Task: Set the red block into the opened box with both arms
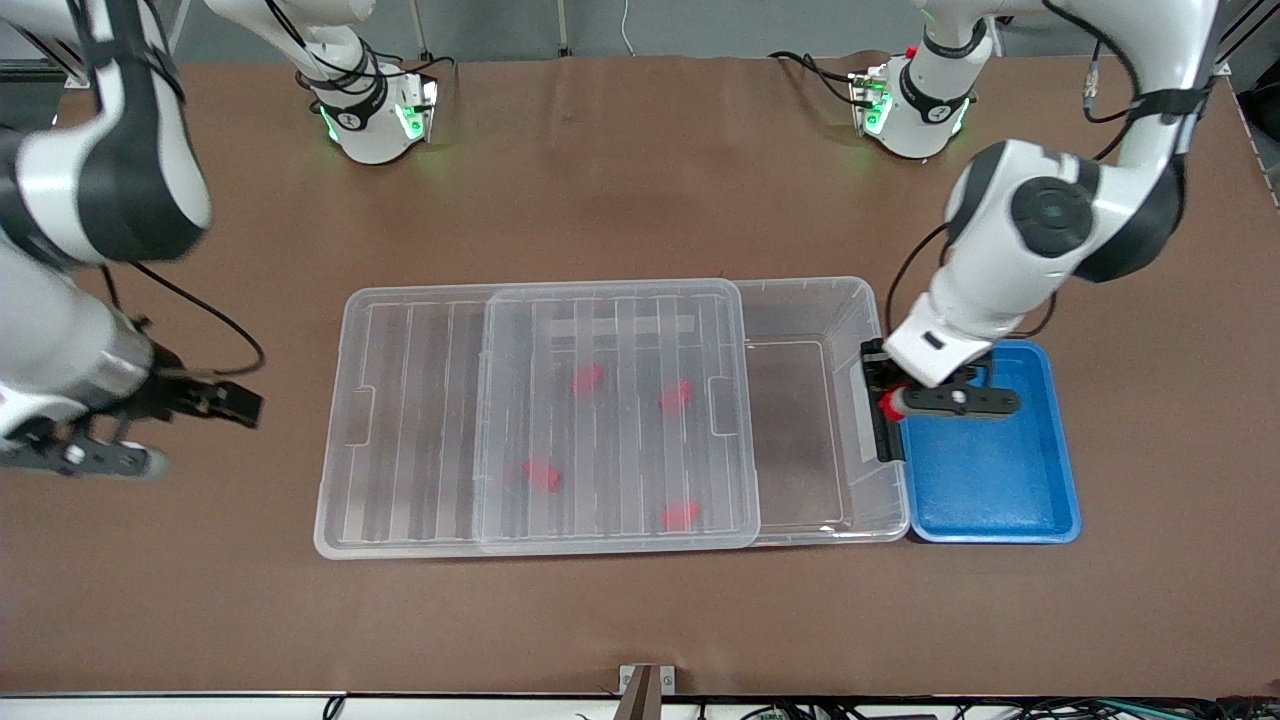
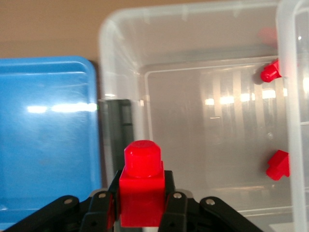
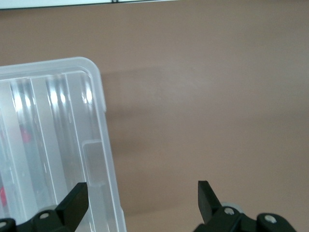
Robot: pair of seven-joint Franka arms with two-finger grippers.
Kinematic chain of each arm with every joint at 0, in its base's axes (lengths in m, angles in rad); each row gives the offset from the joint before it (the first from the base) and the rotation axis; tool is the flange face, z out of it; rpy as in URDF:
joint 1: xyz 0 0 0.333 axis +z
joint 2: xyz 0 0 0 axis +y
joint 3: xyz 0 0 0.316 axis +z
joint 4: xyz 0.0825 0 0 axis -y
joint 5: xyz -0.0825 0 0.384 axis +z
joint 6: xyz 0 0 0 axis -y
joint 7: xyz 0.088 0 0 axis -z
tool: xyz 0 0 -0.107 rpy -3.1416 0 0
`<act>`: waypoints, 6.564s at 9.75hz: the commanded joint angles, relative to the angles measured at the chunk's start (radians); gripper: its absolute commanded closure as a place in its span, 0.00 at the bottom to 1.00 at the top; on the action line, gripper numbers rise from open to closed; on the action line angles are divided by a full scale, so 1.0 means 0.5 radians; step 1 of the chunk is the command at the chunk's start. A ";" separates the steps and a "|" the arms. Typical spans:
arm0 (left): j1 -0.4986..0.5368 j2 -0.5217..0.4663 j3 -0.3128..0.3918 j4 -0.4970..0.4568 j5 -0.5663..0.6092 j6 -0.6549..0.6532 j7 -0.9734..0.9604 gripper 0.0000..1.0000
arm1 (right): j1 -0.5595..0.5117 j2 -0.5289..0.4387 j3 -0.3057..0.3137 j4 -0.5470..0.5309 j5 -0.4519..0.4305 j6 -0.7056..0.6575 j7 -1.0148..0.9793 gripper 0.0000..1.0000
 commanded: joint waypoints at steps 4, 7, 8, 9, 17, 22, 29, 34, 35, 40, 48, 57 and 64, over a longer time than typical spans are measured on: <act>0.007 0.689 -0.159 0.359 0.276 0.007 -0.303 1.00 | 0.068 -0.518 -0.516 -0.364 0.293 -0.243 -0.368 0.00; -0.024 0.955 -0.159 0.456 0.475 0.023 -0.306 1.00 | 0.062 -0.518 -0.519 -0.367 0.294 -0.255 -0.417 0.00; -0.024 1.053 -0.159 0.487 0.509 0.029 -0.303 1.00 | 0.059 -0.515 -0.522 -0.361 0.297 -0.262 -0.442 0.00; -0.039 1.106 -0.159 0.533 0.528 0.044 -0.309 1.00 | 0.062 -0.515 -0.522 -0.361 0.297 -0.265 -0.442 0.00; -0.076 1.143 -0.159 0.531 0.543 0.152 -0.330 0.93 | 0.062 -0.515 -0.522 -0.361 0.297 -0.268 -0.445 0.00; -0.061 1.091 -0.159 0.512 0.543 0.121 -0.379 0.13 | 0.049 -0.509 -0.525 -0.361 0.297 -0.253 -0.528 0.00; 0.013 0.580 -0.254 0.420 0.326 -0.219 -0.379 0.00 | 0.052 -0.418 -0.522 -0.364 0.303 -0.146 -0.534 0.00; 0.031 -0.095 -0.022 0.215 -0.084 -0.416 -0.013 0.00 | 0.160 0.131 -0.510 -0.364 0.373 0.431 -0.742 0.05; 0.028 -0.269 0.104 0.132 -0.189 -0.419 0.177 0.00 | 0.193 0.199 -0.507 -0.367 0.373 0.468 -0.797 0.27; -0.006 -0.798 0.598 0.116 -0.236 -0.669 0.691 0.00 | 0.292 0.258 -0.391 -0.665 0.477 0.674 -0.795 0.93; -0.009 -0.793 0.841 0.220 -0.359 -0.897 1.069 0.00 | 0.313 0.304 -0.289 -0.662 0.833 0.662 -0.715 0.93; -0.021 -0.473 0.820 0.715 -0.389 -1.296 0.827 0.00 | 0.589 0.479 -0.280 -0.496 0.926 0.745 -0.457 0.95; -0.006 -0.697 0.826 0.418 -0.481 -1.324 0.903 0.01 | 0.314 0.078 -0.320 -0.490 0.457 0.457 -0.179 0.00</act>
